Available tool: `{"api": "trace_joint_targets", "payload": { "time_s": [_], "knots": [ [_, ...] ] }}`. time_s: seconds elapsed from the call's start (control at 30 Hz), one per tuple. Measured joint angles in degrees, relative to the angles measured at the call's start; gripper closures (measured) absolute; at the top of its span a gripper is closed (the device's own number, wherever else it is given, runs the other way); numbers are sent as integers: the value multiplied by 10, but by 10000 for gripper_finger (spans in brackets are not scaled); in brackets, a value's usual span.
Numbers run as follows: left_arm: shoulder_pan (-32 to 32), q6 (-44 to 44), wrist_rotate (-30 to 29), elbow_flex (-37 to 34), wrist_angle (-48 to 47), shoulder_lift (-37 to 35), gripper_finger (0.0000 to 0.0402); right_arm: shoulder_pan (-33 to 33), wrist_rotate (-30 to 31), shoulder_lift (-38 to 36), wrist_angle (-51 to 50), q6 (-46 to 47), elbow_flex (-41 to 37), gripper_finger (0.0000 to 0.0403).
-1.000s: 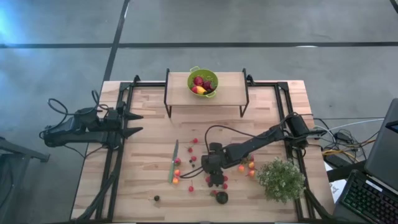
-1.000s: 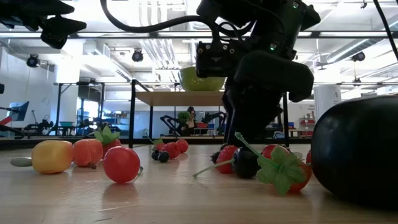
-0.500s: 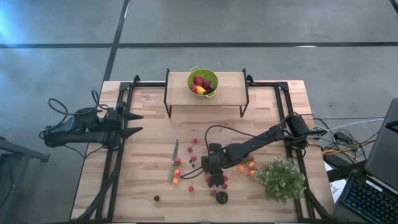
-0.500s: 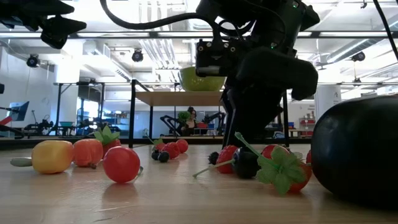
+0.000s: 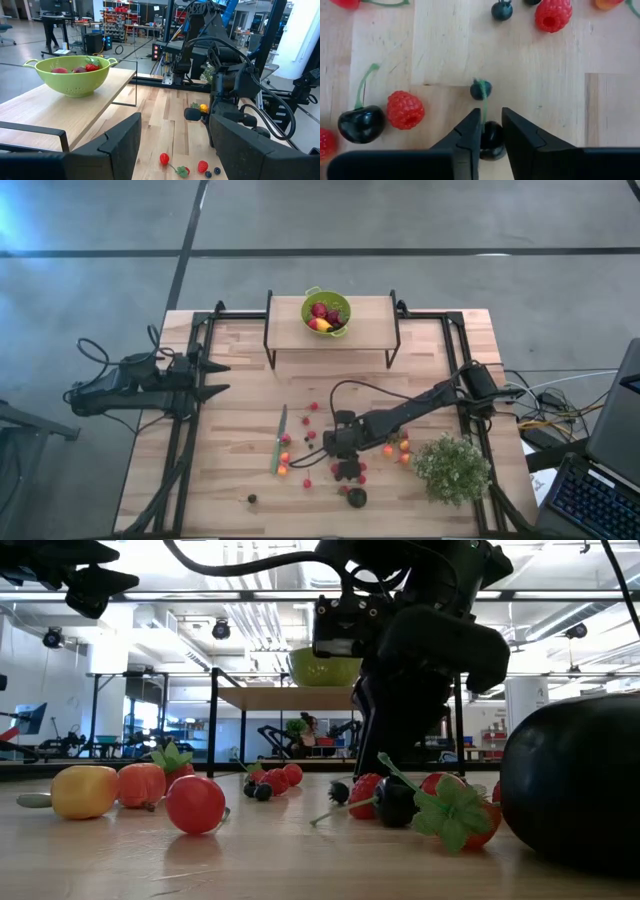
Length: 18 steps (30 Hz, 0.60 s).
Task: Pick & Place Fruit
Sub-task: Put the black cherry into the green colander on the shelf
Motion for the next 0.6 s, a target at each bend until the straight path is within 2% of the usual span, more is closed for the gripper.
{"api": "trace_joint_targets", "payload": {
  "time_s": [0.3,0.6],
  "knots": [
    [0,0,0,0,0,0,161,0,0,1,-3,0,-2,390],
    [0,0,0,0,0,0,161,0,0,1,-3,8,-3,395]
  ]
}}
